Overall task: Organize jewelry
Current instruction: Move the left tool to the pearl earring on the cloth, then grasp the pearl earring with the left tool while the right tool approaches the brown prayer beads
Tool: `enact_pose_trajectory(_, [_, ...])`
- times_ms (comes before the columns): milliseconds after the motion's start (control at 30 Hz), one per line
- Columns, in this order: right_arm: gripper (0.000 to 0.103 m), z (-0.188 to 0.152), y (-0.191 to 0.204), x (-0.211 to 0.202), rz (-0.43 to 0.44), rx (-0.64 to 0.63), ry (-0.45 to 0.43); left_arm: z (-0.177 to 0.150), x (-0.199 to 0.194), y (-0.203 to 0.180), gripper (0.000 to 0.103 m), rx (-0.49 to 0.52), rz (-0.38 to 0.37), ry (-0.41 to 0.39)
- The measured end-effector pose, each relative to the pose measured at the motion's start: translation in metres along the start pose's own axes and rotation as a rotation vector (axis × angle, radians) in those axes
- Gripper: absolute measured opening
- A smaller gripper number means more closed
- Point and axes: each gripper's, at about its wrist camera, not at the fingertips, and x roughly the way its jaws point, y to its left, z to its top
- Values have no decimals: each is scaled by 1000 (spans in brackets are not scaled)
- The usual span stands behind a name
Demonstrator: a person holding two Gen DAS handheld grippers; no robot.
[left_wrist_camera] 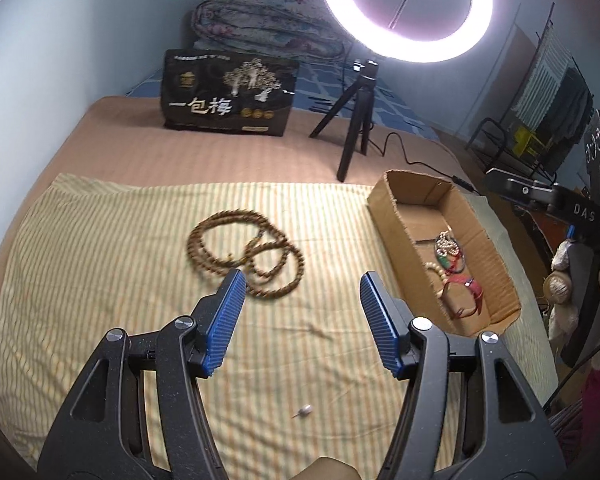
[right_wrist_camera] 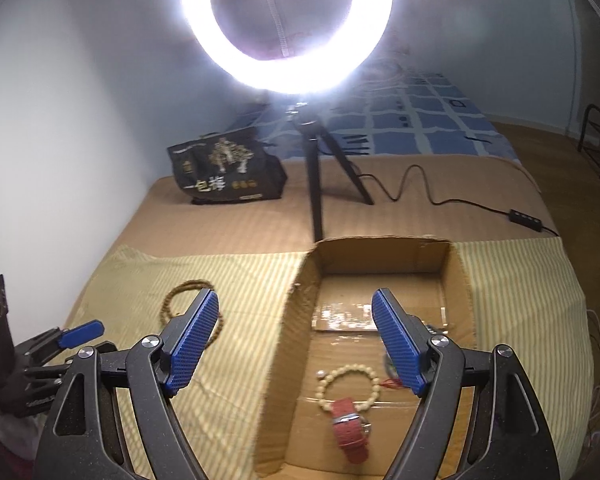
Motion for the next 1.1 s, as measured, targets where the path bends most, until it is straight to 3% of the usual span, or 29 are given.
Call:
enact_pose_trajectory(467, [79,-3,44,21,51,-81,59,-59,0,7,60,77,-20,65])
enact_pose_trajectory(700, [79,-6,52,29,58,-95,87,-95,10,-8,53,164,-44,122])
enact_pose_trajectory(733, [79,-6,52,30,62,-92,90,-99,13,-10,47,176,-46,134])
enact_pose_trajectory(900, [79,-10,62,36,78,-95,109,-111,24,-19,36,221,-42,156])
enact_pose_trajectory(1100, [79,-15,76,45,91,-129,133,-119,37,-22,30,257,-18,174])
